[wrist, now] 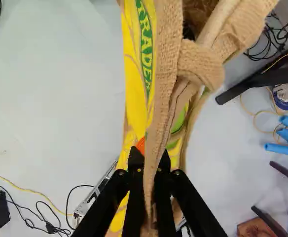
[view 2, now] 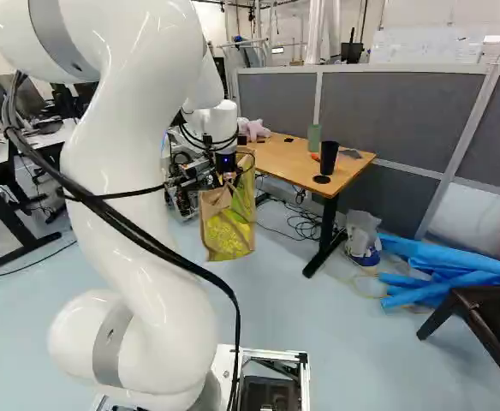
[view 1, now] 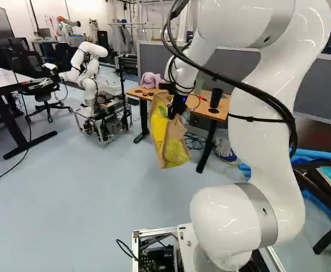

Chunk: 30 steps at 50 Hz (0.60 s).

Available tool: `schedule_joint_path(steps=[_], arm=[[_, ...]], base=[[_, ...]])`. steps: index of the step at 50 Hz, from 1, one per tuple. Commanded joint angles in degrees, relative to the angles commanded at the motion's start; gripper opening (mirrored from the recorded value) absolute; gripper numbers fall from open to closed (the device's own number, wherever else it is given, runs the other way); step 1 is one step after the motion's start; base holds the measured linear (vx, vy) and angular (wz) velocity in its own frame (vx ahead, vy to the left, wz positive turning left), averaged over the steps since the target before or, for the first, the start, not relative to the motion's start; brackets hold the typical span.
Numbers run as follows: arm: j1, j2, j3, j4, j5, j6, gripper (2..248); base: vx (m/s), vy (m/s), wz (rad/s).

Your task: Pick up the bag on the ground and place it on the table

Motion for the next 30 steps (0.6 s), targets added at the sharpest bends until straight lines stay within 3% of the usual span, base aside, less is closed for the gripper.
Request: schedule_joint_path(steps=[30], arm=[[-0.4, 2.8, -2.4, 0.0, -6.0, 0.0, 28]], base=[[0.000, 0.000, 0.000]])
